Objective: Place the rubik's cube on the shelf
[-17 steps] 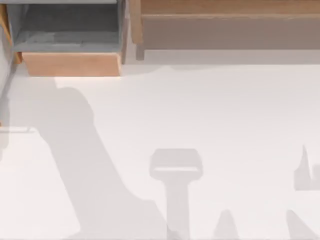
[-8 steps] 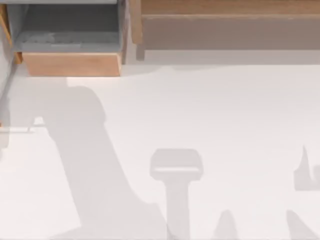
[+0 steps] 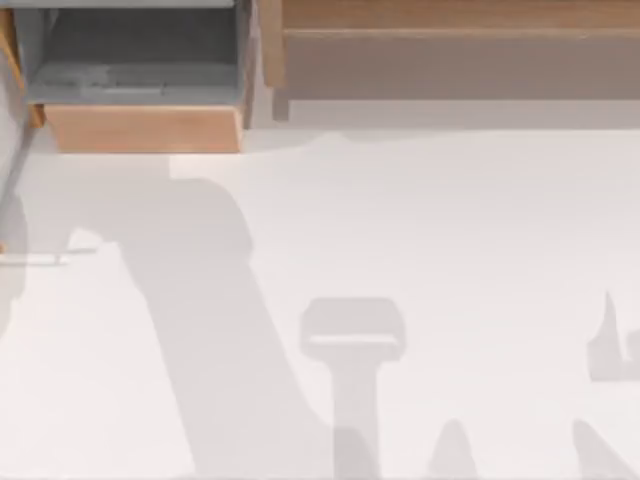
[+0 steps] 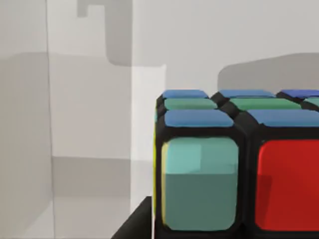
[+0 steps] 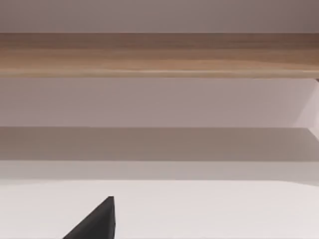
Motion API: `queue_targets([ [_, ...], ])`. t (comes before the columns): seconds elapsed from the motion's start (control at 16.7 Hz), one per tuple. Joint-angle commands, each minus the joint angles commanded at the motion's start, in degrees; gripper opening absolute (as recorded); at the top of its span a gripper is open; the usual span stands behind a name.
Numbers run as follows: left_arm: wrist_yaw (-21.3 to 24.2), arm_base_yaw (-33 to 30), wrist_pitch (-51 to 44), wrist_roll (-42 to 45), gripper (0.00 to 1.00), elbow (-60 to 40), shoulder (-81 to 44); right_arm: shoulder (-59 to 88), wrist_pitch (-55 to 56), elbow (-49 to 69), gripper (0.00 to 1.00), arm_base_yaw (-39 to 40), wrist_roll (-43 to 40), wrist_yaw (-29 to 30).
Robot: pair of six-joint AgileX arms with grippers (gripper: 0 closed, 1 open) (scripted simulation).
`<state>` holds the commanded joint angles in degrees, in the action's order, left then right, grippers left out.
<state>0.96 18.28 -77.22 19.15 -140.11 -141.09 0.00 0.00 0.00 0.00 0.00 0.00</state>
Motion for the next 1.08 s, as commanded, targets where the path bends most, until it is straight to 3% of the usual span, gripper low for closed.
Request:
queue_targets([
  [0.24, -7.3, -6.7, 0.4, -0.5, 0.0, 5.9, 9.8, 0.0, 0.0, 0.0, 1.0, 0.0, 0.0, 0.0],
  [0.6, -20.1, -26.2, 7.7, -1.2, 0.0, 20.7, 21.9, 0.0, 0.0, 0.0, 1.0, 0.0, 0.0, 0.0],
  [0.84, -27.8, -40.9, 18.9, -1.8, 0.0, 31.9, 24.8, 0.0, 0.0, 0.0, 1.0, 0.0, 0.0, 0.0],
  [1.08, -33.9, -53.5, 36.6, -2.4, 0.0, 41.6, 23.5, 0.0, 0.0, 0.0, 1.0, 0.0, 0.0, 0.0],
])
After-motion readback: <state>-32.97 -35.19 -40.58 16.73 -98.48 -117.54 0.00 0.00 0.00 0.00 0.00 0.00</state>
